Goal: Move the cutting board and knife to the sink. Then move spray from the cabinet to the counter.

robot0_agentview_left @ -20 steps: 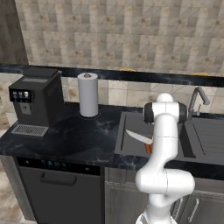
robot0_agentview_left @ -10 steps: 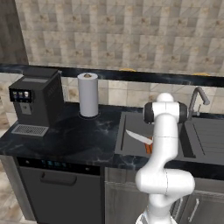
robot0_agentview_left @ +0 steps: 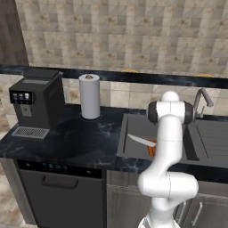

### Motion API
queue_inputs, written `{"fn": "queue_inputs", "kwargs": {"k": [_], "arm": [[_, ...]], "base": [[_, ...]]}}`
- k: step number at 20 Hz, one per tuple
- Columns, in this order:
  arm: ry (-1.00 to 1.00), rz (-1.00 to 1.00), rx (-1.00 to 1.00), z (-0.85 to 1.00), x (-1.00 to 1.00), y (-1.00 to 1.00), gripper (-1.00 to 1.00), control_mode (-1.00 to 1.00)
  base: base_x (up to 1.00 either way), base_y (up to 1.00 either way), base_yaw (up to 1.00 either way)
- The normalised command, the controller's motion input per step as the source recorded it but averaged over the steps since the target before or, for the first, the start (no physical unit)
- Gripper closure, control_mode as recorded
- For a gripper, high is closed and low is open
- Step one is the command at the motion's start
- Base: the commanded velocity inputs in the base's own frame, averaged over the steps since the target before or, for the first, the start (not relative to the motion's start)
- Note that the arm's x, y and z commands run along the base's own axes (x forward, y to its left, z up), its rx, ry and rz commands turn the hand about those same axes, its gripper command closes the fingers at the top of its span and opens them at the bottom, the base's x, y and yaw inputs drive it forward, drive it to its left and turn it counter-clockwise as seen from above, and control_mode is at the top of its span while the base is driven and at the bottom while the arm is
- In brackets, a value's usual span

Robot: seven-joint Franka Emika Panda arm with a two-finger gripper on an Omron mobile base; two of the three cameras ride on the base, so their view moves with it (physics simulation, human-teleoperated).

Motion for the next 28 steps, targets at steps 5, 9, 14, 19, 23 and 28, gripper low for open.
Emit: {"fn": "queue_inputs", "kwargs": {"k": [5, 9, 14, 19, 23, 28], "arm": [[-0.02, -0.02, 0.0, 0.46, -0.22, 0.0, -1.0, -1.0], [-0.05, -0.04, 0.0, 0.45, -0.31, 0.0, -1.0, -1.0], [-0.14, -0.07, -0.01, 0.46, -0.44, 0.0, -1.0, -1.0], [-0.25, -0.18, -0.1, 0.42, -0.47, 0.09, -1.0, -1.0], [-0.24, -0.32, -0.19, 0.33, -0.43, 0.17, -1.0, -1.0], [-0.12, -0.29, -0.16, 0.33, -0.42, 0.16, -1.0, -1.0]], "base": [[0.0, 0.0, 0.0], [0.0, 0.0, 0.0], [0.0, 0.0, 0.0], [0.0, 0.0, 0.0], [0.0, 0.0, 0.0], [0.0, 0.0, 0.0]]}}
